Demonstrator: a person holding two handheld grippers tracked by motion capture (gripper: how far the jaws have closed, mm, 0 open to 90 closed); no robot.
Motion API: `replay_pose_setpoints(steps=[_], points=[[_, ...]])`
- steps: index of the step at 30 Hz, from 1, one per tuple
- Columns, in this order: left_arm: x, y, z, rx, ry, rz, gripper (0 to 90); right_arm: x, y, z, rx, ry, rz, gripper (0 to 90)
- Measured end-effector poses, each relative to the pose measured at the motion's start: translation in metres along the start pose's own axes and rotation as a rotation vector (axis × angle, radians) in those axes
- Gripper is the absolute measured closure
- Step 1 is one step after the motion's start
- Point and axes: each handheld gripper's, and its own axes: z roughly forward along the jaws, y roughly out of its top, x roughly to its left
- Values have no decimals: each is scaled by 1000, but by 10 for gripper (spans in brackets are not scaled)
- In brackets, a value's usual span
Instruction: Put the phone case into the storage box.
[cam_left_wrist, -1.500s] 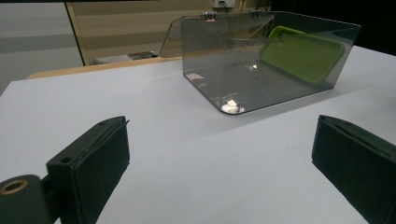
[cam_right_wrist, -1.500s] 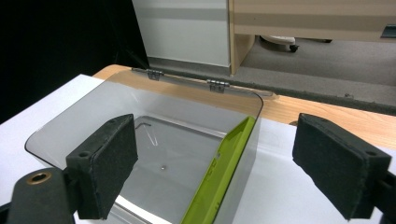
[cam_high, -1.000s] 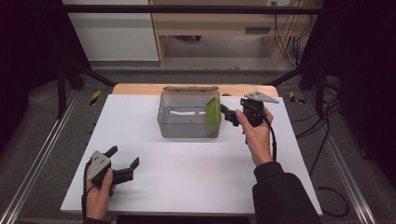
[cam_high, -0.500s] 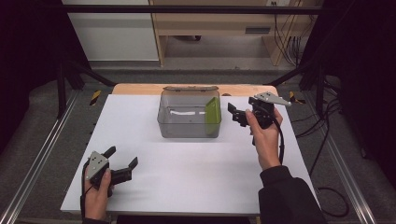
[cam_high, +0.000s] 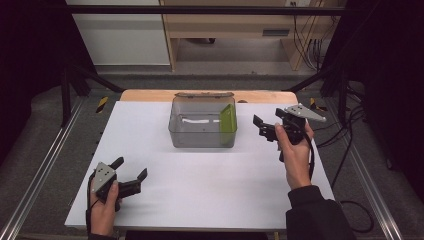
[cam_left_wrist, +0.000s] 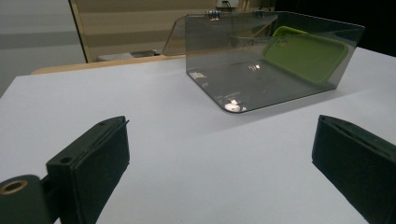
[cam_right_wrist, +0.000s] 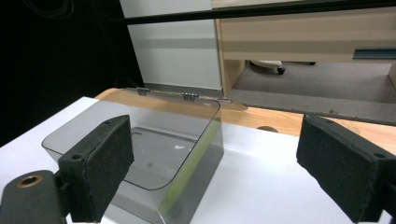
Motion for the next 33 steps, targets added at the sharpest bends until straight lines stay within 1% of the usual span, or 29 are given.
replay_pose_setpoints(steps=[6,9,11,15,16,17,18,19,20,21,23,25,27,28,33], points=[[1,0,-1,-1,2,-1,40,-2,-6,-8,-3,4,-18,104],[2,1,-2,-8,0,-6,40,-3,-9,-12,-1,-5,-40,87],[3,0,-3,-7,1,-8,40,-3,-11,-15,-1,-13,-45,85],[7,1,-5,-13,2,-10,40,-4,-15,-21,-7,-7,-49,77],[8,1,-7,-16,3,-9,41,-4,-16,-22,-7,-8,-57,74],[9,2,-9,-22,3,-7,40,-4,-17,-24,-8,-20,-69,70],[11,2,-11,-31,0,-16,41,-3,-19,-25,-11,-34,-85,71],[13,2,-13,-41,2,-22,40,-4,-20,-27,-14,-38,-99,68],[15,3,-14,-46,-4,-29,40,-4,-21,-29,-16,-37,-104,60],[17,2,-15,-50,0,-29,40,-4,-23,-31,-20,-37,-105,59],[19,1,-16,-48,0,-30,40,-4,-25,-35,-32,-41,-122,58],[21,0,-17,-48,-6,-35,41,-6,-28,-39,-38,-38,-127,55],[20,0,-19,-44,-9,-19,41,-8,-31,-42,-46,-34,-123,54],[20,0,-19,-46,-18,-17,40,-10,-33,-43,-46,-31,-119,54],[21,0,-25,-62,-5,-12,38,-17,-43,-49,-64,-24,-116,54]])
